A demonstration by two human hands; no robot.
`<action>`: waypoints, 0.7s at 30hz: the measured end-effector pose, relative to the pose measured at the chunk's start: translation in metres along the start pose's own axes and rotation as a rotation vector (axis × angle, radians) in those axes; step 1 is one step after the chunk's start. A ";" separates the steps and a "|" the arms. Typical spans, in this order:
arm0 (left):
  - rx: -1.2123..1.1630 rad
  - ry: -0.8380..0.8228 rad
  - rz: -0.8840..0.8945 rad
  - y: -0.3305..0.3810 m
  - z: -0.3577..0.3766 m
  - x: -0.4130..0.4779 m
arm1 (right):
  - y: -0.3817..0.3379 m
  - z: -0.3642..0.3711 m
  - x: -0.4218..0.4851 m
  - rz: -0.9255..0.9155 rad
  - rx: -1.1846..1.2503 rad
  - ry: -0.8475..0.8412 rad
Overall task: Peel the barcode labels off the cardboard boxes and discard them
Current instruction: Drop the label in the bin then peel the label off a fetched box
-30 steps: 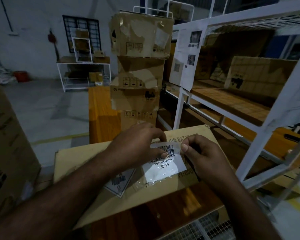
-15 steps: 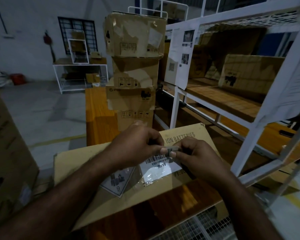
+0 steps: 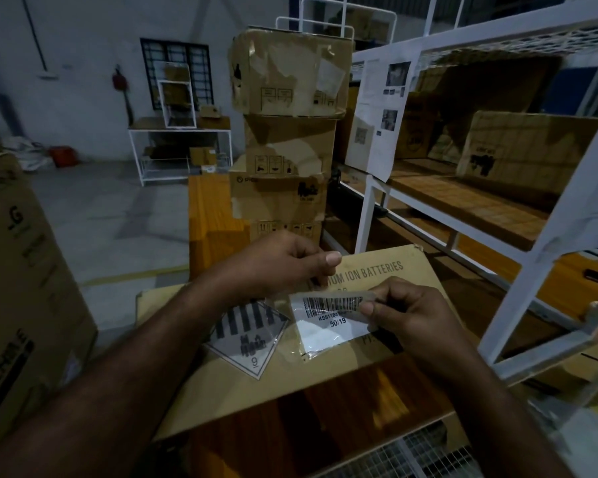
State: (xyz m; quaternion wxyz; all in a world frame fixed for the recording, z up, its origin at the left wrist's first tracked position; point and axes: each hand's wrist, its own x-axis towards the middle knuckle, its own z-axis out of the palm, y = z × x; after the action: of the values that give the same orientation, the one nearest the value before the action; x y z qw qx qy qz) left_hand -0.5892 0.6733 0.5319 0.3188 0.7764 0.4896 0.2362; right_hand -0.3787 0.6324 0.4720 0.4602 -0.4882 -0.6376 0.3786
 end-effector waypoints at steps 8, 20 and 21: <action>0.144 -0.217 0.075 -0.010 -0.013 -0.004 | -0.004 -0.001 -0.005 -0.019 0.096 -0.037; -0.001 -0.154 0.123 -0.014 -0.019 -0.007 | -0.010 0.000 0.003 0.034 0.350 0.002; -0.005 -0.155 0.126 -0.014 -0.019 -0.007 | -0.010 0.000 0.004 0.032 0.358 0.001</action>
State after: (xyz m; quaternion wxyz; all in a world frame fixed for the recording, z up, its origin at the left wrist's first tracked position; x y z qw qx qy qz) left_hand -0.6140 0.6763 0.5344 0.3419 0.8209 0.4132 0.1962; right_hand -0.3816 0.6338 0.4825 0.5340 -0.4086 -0.5518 0.4933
